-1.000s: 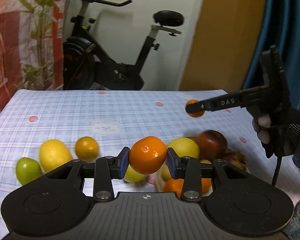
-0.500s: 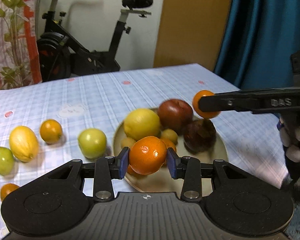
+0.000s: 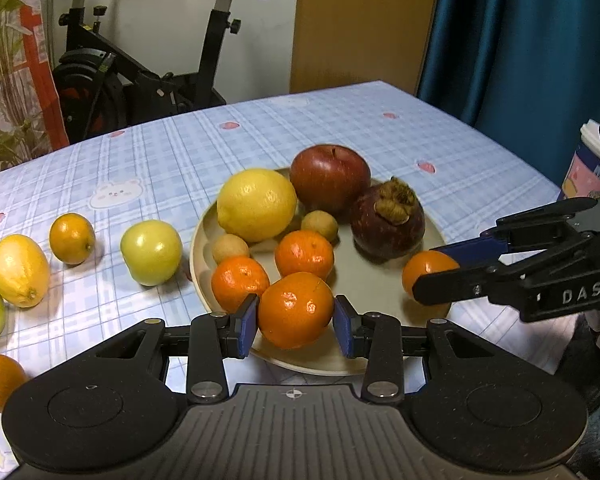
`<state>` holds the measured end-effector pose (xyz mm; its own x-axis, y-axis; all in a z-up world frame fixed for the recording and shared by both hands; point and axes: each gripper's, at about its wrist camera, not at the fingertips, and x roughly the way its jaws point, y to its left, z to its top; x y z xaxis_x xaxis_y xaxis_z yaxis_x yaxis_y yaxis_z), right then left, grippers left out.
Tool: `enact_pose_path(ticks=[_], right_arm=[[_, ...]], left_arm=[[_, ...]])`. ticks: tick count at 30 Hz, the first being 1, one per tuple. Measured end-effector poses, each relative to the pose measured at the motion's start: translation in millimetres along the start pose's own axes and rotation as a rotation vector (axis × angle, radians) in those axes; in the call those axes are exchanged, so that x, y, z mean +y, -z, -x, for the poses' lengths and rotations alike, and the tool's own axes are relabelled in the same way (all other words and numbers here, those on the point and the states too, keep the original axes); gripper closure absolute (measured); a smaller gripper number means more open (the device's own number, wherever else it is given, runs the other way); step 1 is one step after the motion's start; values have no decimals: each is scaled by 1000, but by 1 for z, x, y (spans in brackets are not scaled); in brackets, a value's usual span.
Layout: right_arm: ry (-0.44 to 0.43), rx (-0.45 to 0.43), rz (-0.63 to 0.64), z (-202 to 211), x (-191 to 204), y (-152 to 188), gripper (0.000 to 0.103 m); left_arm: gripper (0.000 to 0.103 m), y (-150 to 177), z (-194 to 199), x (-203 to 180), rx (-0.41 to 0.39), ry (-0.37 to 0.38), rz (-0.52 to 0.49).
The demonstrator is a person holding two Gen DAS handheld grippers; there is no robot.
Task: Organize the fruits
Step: 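Lower both held fruits onto the cream plate and open both grippers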
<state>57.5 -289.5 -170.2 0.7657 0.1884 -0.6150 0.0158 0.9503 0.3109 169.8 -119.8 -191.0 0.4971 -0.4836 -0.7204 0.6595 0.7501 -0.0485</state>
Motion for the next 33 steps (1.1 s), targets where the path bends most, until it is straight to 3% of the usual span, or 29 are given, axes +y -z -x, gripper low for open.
enact_pose_path(ticks=[9,24,28,33], right_arm=[[87,20,60,-13,2,2,64],[122,12,101,-15,8,4,60],[122,-8,90,-10,7,3,58],[123,-19,96,-6,10,2,58]], left_arm=[[61,-7,-11,0,-5,-39,-43],[57,-9,-9,0,-20,-66,-54],[46,-10,0,4,-46,-79,-8],[41,-10,16,5,-88,-97,34]])
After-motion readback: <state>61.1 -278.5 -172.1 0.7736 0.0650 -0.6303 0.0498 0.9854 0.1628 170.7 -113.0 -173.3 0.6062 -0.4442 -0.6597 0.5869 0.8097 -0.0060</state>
